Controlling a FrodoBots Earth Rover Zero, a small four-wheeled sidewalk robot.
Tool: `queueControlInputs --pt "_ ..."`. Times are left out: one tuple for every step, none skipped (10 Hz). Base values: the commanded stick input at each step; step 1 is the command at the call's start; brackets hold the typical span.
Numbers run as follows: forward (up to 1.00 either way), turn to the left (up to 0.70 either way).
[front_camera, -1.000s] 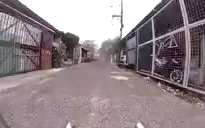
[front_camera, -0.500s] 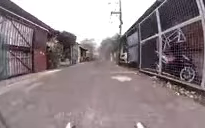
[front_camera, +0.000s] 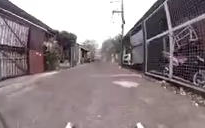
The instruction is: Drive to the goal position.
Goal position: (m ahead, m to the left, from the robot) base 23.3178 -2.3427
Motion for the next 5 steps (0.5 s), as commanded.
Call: queueControlInputs --pt "1.0 0.0" --pt "1.0 0.0" --pt "1.0 0.0" --pt "1.0 0.0" --pt "1.0 0.0"
